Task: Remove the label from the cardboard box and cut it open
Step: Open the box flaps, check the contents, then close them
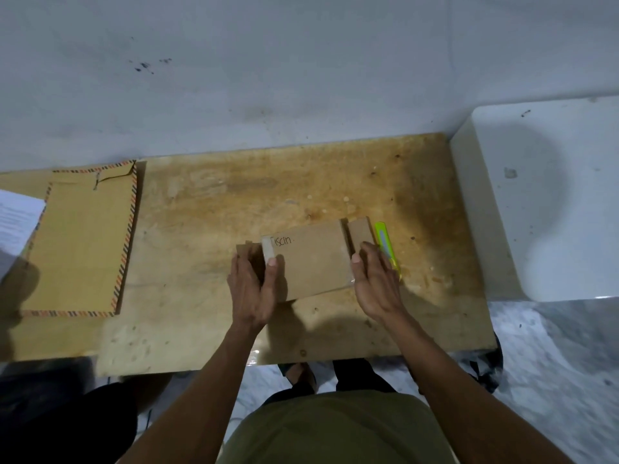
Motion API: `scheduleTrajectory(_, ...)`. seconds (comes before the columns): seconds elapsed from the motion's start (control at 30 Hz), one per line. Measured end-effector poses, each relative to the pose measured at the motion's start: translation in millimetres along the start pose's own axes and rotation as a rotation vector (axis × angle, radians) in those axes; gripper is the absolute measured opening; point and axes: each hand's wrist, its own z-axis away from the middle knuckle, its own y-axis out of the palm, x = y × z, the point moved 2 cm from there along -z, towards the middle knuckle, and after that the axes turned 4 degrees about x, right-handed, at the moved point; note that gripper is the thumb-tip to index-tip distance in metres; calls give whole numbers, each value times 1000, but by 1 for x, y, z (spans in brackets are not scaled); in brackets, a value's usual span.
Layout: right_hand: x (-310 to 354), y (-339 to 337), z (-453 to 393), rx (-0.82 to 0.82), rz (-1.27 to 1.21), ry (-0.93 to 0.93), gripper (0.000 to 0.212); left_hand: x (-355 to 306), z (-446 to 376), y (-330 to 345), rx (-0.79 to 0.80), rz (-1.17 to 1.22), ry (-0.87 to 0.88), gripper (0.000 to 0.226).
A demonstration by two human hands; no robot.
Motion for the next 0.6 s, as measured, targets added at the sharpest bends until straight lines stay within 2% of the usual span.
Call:
scheduleTrajectory(0.1,-5,9,1,55,-75,25,45,15,-1,-1,82,-34,-55,61)
scheduleTrajectory(0.2,-6,11,3,80,-214,78,57,21,1,0,98,-2,-52,67)
scheduleTrajectory(0.37,13,2,3,99,-352,29,47,28,0,6,109,-83,-64,72)
scheduleTrajectory(0.47,20,-3,0,155,-426,39,58,17,6,4,94,-43,-82,77)
scheduleTrajectory(0.6,23,-9,-1,351,-469,13,75,-4,14,-3,109,44,-158,79)
